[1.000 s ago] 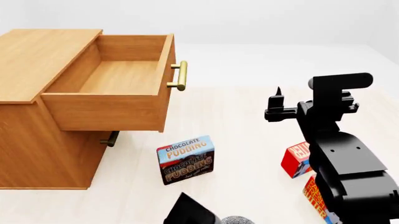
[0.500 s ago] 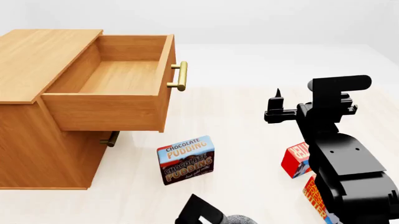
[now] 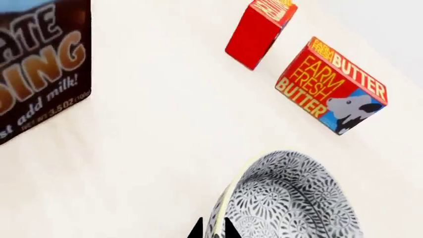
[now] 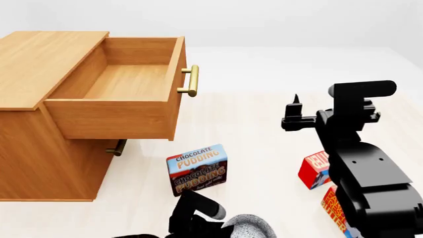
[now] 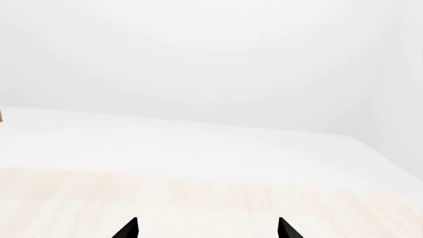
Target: Put the bowl in the top drawer of the cabinet.
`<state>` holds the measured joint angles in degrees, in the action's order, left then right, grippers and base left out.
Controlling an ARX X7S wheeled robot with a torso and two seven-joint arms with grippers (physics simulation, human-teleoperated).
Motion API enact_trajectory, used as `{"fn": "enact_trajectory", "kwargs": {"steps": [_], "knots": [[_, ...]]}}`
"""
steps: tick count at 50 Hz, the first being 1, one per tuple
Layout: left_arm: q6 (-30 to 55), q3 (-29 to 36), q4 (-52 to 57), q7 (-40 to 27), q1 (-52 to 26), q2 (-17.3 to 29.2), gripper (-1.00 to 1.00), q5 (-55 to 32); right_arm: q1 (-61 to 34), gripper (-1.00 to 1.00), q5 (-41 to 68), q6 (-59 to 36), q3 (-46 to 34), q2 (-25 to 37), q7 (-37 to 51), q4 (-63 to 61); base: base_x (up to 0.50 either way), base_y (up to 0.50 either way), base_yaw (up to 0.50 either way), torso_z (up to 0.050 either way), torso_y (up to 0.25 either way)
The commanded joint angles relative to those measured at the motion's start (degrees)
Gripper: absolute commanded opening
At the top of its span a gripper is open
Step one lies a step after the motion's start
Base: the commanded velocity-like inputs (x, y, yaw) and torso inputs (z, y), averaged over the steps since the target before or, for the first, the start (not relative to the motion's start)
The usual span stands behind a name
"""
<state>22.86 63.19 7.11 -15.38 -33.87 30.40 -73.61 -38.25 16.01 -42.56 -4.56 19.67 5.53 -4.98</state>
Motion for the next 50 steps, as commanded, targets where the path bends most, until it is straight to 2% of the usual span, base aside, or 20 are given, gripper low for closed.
{"fn": "enact_trajectory", "kwargs": {"steps": [1, 30, 50], "knots": [[-0.1, -4.5, 6.2, -4.0, -2.2, 4.1, -1.0, -4.5, 0.2, 1.0, 0.4, -0.3, 0.3, 0.2, 0.2, -0.6, 0.0, 0.0, 0.0, 0.0, 0.0], [-3.1, -17.0, 21.5, -7.9, -8.6, 16.7, -1.0, -17.5, 1.3, 1.0, 0.9, 1.0, 0.6, 0.6, 0.2, 0.1, 0.0, 0.0, 0.0, 0.0, 0.0], [-2.8, -23.0, 25.0, -11.7, -16.7, 21.3, -1.0, -24.2, 2.4, 1.0, 0.9, 1.9, 0.1, 0.7, 0.1, 0.9, 0.0, 0.0, 0.0, 0.0, 0.0]]}}
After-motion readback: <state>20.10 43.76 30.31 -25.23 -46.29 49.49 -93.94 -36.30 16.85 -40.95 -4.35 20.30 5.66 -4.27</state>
